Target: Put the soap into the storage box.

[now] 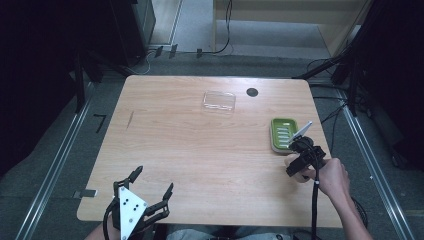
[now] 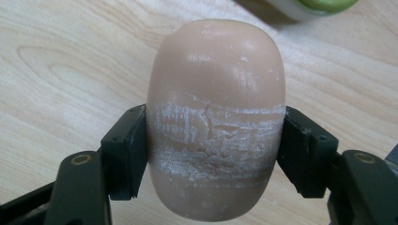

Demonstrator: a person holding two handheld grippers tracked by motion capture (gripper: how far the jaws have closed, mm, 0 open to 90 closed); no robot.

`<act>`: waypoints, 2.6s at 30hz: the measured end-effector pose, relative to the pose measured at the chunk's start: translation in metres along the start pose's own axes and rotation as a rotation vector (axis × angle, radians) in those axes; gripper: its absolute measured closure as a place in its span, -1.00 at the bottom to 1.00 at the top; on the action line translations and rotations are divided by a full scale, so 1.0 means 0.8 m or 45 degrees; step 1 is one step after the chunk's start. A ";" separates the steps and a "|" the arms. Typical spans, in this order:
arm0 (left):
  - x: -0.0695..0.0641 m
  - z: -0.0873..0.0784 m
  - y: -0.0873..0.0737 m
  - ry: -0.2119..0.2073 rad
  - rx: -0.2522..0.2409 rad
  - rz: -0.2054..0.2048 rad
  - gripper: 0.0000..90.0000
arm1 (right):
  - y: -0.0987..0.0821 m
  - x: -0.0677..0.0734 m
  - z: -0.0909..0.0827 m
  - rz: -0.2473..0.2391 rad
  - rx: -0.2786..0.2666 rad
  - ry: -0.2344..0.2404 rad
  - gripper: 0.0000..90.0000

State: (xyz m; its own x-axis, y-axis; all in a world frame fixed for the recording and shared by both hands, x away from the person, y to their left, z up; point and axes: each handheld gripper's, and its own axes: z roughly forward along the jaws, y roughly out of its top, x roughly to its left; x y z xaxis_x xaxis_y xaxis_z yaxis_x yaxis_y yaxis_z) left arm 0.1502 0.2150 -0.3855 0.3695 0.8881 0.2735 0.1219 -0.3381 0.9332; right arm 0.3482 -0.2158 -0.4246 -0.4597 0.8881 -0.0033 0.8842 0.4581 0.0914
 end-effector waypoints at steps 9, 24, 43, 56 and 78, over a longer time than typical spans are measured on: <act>0.001 0.000 0.000 0.003 0.001 -0.004 -0.69 | 0.009 -0.003 -0.008 -0.003 -0.025 0.005 -0.26; 0.001 0.000 0.000 0.002 0.001 -0.002 -0.69 | 0.023 -0.011 -0.018 0.013 -0.057 0.003 -0.26; 0.001 0.000 0.000 0.001 0.001 -0.002 -0.69 | 0.050 -0.022 -0.023 0.026 -0.081 0.009 -0.26; 0.001 0.001 0.000 0.000 0.003 0.000 -0.69 | 0.069 -0.030 -0.026 0.049 -0.091 0.009 -0.26; 0.001 0.000 0.000 0.000 0.003 0.000 -0.69 | 0.094 -0.037 -0.025 0.099 -0.121 0.037 -0.26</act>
State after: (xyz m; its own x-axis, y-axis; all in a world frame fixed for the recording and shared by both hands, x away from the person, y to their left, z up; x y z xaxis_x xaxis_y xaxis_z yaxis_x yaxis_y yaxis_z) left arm 0.1508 0.2156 -0.3856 0.3692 0.8882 0.2734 0.1244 -0.3388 0.9326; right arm 0.4269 -0.2080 -0.3979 -0.3934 0.9186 0.0366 0.9062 0.3808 0.1839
